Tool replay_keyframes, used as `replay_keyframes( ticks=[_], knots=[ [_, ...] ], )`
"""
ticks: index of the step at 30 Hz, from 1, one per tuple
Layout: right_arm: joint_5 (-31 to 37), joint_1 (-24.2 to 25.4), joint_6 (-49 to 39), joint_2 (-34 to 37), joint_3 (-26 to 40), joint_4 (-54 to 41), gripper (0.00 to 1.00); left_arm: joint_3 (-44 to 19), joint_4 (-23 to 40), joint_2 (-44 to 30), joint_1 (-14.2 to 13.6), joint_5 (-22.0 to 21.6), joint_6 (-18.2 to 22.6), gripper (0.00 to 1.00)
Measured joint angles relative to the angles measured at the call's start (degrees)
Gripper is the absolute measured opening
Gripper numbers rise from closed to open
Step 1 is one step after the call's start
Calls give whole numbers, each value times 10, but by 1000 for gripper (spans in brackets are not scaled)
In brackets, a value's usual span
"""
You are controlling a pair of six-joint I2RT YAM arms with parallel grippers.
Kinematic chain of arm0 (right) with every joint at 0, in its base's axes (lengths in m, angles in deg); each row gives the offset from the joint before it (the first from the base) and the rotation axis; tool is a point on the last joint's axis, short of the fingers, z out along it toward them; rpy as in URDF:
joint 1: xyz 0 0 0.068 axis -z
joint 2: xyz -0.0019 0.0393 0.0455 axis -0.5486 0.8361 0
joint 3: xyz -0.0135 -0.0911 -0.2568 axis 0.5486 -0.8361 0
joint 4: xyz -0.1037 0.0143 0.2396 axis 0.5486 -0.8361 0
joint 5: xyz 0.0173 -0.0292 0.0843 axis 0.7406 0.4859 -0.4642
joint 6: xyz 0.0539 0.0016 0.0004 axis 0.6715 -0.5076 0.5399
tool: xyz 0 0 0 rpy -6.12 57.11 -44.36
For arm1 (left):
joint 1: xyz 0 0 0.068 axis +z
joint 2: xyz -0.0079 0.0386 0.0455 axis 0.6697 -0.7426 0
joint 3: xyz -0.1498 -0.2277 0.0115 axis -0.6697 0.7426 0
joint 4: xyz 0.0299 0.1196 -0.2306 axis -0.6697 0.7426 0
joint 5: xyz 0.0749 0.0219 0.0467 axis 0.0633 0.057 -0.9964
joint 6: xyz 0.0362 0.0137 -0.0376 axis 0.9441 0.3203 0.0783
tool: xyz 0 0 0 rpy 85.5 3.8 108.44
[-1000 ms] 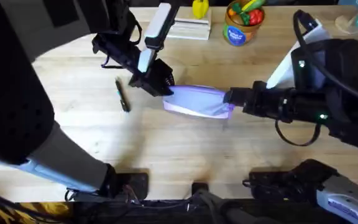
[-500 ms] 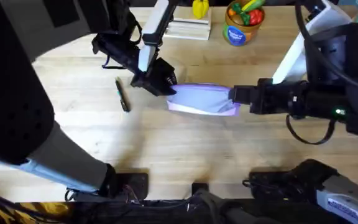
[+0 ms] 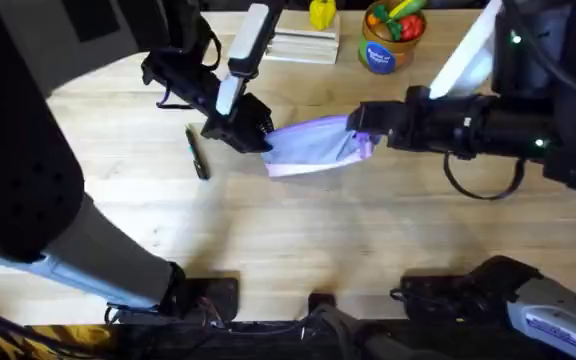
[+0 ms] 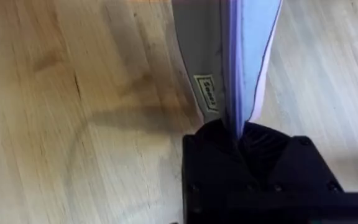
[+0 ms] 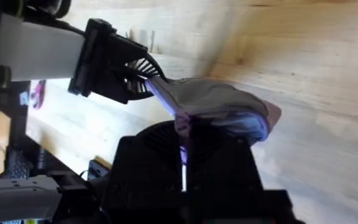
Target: Unzip the bag, pick up the pens from the table one at a time and place them inside, then zip the bag closed.
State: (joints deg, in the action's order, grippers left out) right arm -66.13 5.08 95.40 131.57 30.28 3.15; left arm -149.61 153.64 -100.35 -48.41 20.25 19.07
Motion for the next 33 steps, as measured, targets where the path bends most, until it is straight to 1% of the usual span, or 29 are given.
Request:
replay_keyframes(
  ticks=[3, 7, 13, 17, 20, 21, 22, 23, 24, 26, 28, 29, 30, 33],
  knots=[
    [-20, -11, 13, 26, 0, 46, 31, 0, -2, 0, 8, -23, 0, 42],
    [-27, -30, 25, 44, 0, 74, 31, 0, -4, 0, 11, -49, 0, 42],
    [-36, -42, 26, 45, 1, 73, 31, 0, -4, 0, 11, -58, 0, 42],
    [-31, -33, -3, 36, 11, 23, 31, 0, -2, 0, 10, -51, 0, 42],
    [-11, -18, -32, 21, 24, -42, 31, 0, 2, 0, 4, -30, 0, 42],
    [-2, -12, -43, 16, 31, -65, 50, 0, 4, 0, 0, -21, 0, 42],
    [8, -5, -51, 9, 40, -86, 116, 0, 5, 0, -5, -12, 0, 42],
    [21, 3, -60, -1, 49, -100, 244, 0, 4, 0, -8, -13, 0, 42],
    [35, 13, -68, -13, 61, -110, 374, 0, 2, 0, -8, -18, 0, 42],
    [67, 36, -80, -46, 88, -134, 667, 0, 0, 0, -7, -18, 0, 42],
    [93, 53, -89, -76, 103, -159, 948, 0, 1, 0, -4, -27, 0, 42],
    [100, 60, -93, -87, 106, -173, 981, 0, 1, 0, -3, -26, 0, 42],
    [107, 66, -95, -96, 107, -187, 991, 0, 1, 0, -2, -26, 0, 42],
    [121, 81, -99, -105, 107, -222, 992, 0, 1, 0, -2, -26, 0, 42]
  ],
)
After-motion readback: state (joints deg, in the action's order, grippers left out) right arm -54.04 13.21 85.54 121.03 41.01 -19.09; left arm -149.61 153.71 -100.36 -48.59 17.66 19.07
